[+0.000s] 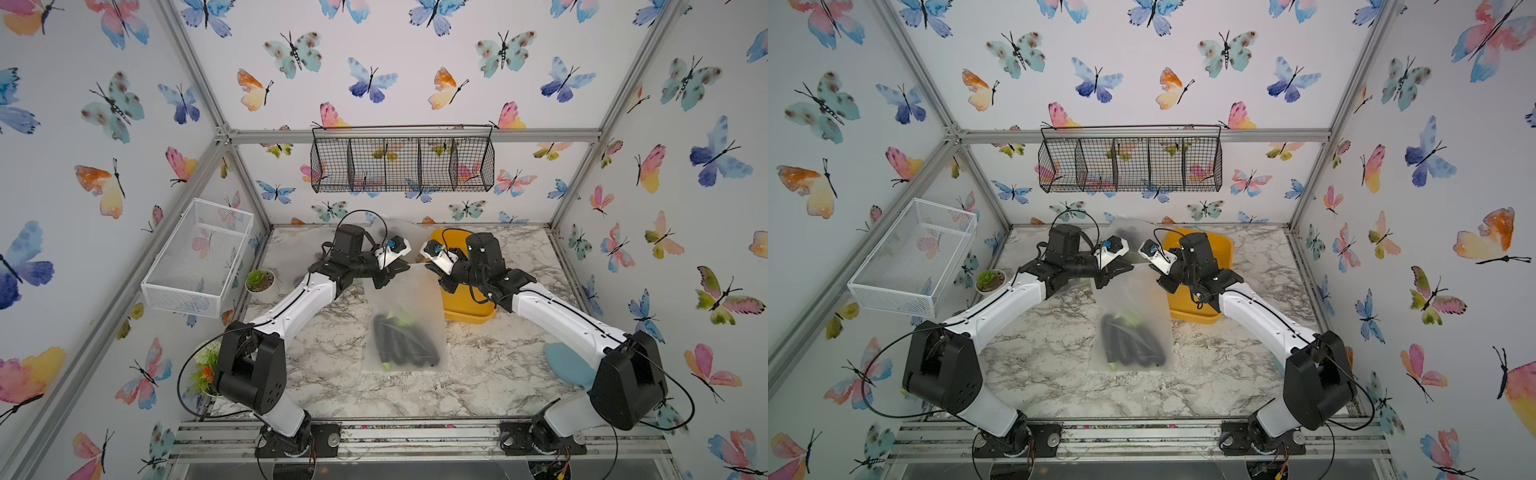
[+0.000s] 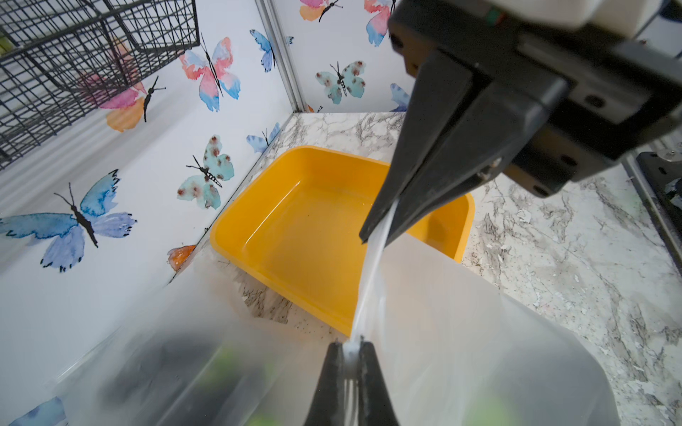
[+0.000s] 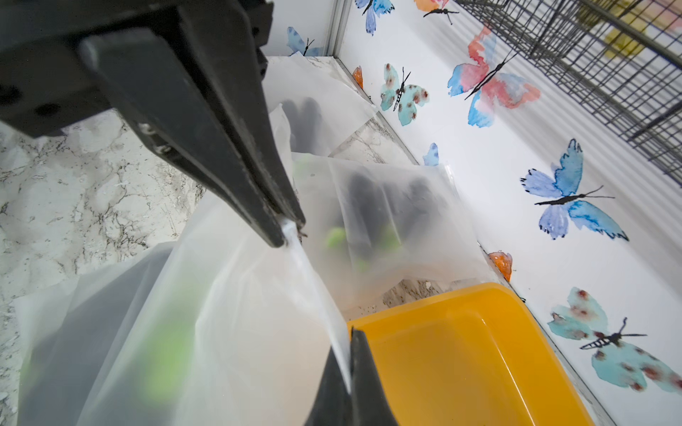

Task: Place the eggplant in a zip-top bag and seal the zipper
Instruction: Zip the zipper on the zipper food storage bag.

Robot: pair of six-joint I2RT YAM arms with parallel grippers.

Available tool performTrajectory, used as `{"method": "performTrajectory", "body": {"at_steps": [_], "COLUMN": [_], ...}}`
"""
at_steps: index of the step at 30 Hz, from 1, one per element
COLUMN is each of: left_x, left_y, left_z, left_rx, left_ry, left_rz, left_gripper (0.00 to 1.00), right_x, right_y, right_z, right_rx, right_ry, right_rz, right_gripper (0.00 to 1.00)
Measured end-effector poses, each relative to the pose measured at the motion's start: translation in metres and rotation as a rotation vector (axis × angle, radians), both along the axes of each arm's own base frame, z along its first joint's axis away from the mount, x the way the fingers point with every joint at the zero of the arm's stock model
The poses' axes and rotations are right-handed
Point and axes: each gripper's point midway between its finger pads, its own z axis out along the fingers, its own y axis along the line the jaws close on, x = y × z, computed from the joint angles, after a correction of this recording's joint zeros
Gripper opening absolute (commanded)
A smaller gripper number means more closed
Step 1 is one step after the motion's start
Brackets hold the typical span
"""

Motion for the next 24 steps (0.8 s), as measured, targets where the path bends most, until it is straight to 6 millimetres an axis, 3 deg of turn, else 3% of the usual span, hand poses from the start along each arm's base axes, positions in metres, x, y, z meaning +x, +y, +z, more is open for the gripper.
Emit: {"method": "performTrajectory", "body": {"at_steps": [7,16,24], "left_x": [0.015,0.027,0.024], "left_y": [0.036,0.084,0.106], "left_z": [-0.002,-0.016,-0.018], "left_rx": [0.051,0.113,0.138], "left_ry": [0.010,0.051,0.050], "left_rz": [0.141,0.333,0.414], "left_gripper": [0.00,0.00,0.00], "right_x": [0.012,0.026,0.028], "right_y": [-0.013,-0.013,-0.013], "right_z": [0.002,0.001,-0.003], "right_rx": [0.021,0.020,0.019], "right_ry": [-0.003,-0.005,0.006], "right_rz": [-0.055,-0.102,-0.110], "right_gripper": [0.04,0.04,0.04]}}
